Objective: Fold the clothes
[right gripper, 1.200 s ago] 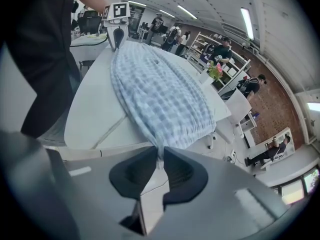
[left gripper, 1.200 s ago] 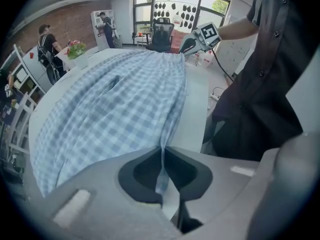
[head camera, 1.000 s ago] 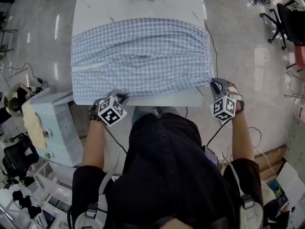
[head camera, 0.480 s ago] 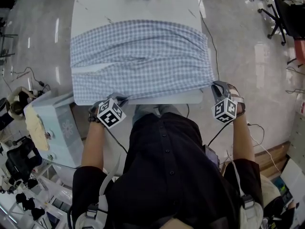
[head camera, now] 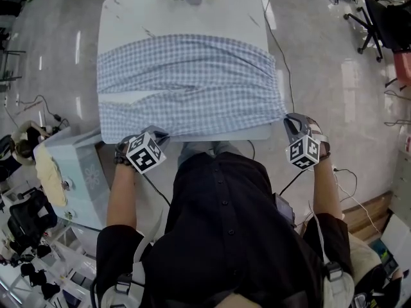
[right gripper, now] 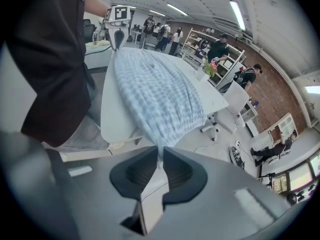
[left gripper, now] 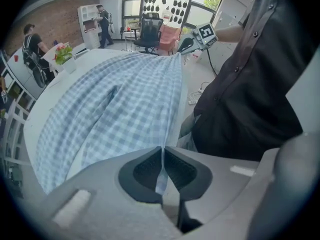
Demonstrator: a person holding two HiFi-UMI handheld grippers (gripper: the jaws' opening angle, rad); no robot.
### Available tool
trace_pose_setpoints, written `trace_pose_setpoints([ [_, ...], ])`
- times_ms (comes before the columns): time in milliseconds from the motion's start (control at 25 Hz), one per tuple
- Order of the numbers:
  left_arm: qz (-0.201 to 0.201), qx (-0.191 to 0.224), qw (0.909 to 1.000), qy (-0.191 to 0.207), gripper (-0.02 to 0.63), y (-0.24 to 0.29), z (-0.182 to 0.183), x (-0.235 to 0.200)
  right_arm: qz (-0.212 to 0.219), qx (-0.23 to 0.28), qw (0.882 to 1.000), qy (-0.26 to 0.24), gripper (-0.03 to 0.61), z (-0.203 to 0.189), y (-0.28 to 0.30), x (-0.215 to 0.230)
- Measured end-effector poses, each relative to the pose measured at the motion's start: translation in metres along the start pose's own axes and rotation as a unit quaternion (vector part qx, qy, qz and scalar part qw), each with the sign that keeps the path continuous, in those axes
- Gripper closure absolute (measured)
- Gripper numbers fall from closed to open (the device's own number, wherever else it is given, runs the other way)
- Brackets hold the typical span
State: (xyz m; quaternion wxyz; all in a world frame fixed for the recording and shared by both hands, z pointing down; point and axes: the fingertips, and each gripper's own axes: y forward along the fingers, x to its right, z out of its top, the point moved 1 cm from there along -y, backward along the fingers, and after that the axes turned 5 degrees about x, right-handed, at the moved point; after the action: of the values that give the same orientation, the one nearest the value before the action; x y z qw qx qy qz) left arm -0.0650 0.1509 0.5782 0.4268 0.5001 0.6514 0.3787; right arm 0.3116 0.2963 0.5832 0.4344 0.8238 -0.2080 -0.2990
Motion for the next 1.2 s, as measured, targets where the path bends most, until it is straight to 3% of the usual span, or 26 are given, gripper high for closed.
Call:
trace_pose_setpoints([
  [360,0.029,-0.011,0.9987,0.04,0.592,-0.05,0.041,-0.074,-0.013,0.018,0.999,0.024,0.537,0.039,-0.004,0.069],
  [600,0.035,-0.008,0.9977,0.057,0.592,-0.07,0.064,-0.149,-0.021,0.006,0.999,0.033,0.537,0.059,0.022,0.117],
  [1080,-0.017,-0.035,0.9963,0.077,0.591,-0.049,0.098,-0.262,0.004,-0.043,0.995,0.092,0.535,0.064,0.087,0.172],
  [1200,-0.025,-0.035,0.9968,0.067,0.591,-0.042,0.106,-0.286,0.01,-0.051,0.993,0.108,0.535,0.06,0.101,0.179],
])
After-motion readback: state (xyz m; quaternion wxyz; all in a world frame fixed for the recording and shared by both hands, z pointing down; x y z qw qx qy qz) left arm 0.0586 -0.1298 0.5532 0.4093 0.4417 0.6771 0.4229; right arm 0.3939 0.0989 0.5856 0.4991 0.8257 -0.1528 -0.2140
